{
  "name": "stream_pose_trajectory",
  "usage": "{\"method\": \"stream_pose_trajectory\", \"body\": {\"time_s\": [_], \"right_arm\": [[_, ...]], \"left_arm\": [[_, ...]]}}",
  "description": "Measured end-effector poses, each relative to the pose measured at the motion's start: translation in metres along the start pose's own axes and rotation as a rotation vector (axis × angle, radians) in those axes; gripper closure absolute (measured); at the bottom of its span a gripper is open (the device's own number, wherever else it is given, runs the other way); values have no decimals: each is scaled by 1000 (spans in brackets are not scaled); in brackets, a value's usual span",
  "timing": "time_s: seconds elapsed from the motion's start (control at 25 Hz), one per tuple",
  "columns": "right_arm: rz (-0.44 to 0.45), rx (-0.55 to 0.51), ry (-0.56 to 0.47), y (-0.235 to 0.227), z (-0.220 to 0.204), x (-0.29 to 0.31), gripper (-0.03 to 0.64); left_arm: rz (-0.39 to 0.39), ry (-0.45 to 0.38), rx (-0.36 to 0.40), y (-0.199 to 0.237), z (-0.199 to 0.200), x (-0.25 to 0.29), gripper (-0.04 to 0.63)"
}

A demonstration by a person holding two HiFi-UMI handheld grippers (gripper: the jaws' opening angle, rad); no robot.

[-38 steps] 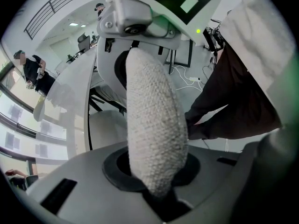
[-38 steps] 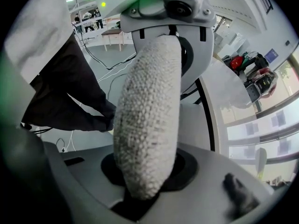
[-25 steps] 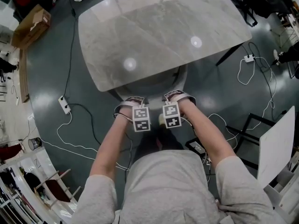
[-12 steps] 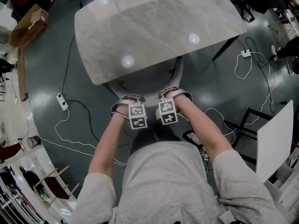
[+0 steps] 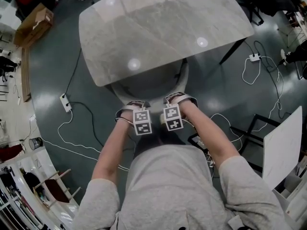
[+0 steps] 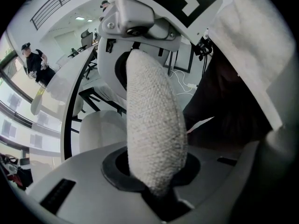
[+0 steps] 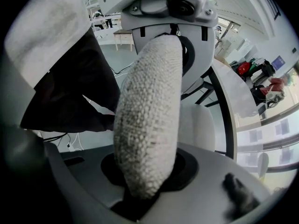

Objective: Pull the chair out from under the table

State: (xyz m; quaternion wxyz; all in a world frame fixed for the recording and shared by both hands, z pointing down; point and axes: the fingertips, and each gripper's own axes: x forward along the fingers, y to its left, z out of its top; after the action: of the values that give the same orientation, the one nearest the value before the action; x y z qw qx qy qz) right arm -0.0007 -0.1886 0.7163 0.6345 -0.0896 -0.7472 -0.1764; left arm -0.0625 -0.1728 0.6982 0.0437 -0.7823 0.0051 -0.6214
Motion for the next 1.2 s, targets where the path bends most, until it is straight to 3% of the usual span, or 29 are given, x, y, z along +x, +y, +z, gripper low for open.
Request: {"method": "stream_pose_trajectory", "body": {"time_s": [0.16, 0.72, 1.2], "right_arm": [[6, -14, -5, 11, 0, -2, 520], [6, -25, 12, 23, 0, -3, 520], [2, -4, 7, 38, 8, -6, 526]], "left_arm": [[-11, -11, -33, -9, 7, -2, 505], [104, 19, -8, -15, 8, 3, 495], [88, 17, 29, -31, 9, 0, 523]]}}
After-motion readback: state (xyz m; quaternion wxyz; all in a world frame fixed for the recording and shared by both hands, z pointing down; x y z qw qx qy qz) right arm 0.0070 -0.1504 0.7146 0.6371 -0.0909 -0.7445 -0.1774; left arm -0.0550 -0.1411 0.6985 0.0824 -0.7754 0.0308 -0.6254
